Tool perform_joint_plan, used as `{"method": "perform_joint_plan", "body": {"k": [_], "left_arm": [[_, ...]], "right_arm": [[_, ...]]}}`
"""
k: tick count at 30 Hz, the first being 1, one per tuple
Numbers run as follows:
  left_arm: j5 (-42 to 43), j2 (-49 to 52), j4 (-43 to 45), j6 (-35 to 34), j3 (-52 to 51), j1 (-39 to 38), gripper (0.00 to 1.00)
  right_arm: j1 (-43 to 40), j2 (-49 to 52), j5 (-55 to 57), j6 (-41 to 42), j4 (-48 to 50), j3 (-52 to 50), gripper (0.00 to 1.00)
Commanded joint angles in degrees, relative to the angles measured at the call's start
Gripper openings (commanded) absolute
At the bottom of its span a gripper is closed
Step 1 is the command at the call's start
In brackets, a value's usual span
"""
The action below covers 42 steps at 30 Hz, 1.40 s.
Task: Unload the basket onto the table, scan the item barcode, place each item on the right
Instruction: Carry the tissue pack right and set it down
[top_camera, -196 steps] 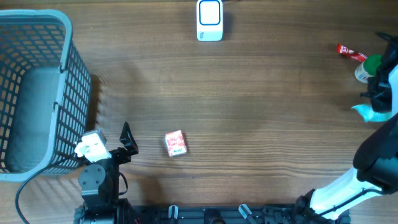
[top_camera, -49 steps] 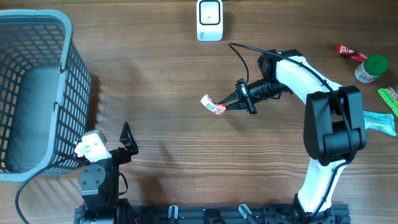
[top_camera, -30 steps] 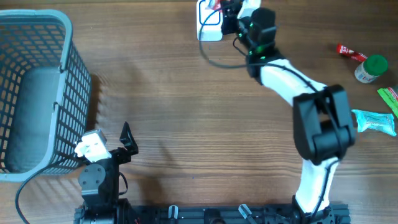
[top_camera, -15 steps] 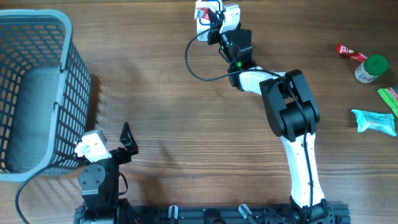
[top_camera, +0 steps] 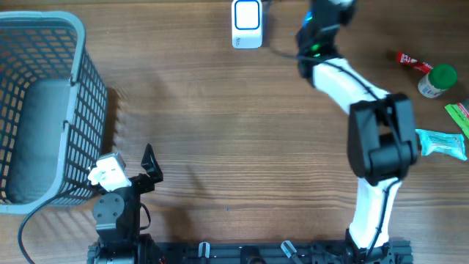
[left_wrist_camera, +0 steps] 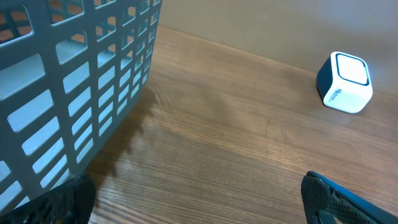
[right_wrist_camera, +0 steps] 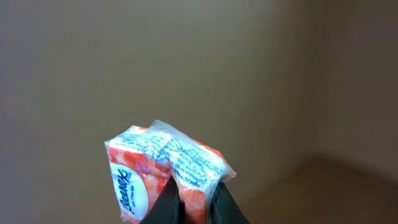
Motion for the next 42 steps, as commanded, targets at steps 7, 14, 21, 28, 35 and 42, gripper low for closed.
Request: {"method": "perform_joint_plan", "body": {"k": [7,14,21,28,35,42], "left_arm": [[-0.9,-0.3,0.2,1.1,-0.2,0.2,1.0],[-0.9,-0.3,0.2,1.1,-0.2,0.2,1.0],[-0.9,-0.3,0.2,1.1,-0.2,0.2,1.0],[-0.9,-0.3,0.2,1.1,-0.2,0.2,1.0],[-0.9,-0.3,0.2,1.1,-0.2,0.2,1.0],[-0.9,-0.3,0.2,1.1,-0.2,0.2,1.0]], "right_arm": [[-11.3,0.0,29.2,-16.1,-25.9,-8.8,0.04],[-16.9,0.0,20.4,-0.3,-27.2,-25.5,0.26],[-15.5,-1.9,15.2,-9.4,-20.5,-21.8,1.0],[0.9,-21.3,-7.8,2.5,-34.2,-20.2,1.0],[5.8,-52.3,-41.8,19.5,-66.9,-20.2,1.0],[5.8,-85.8,-42.1,19.4,-83.2,-20.2,1.0]]}}
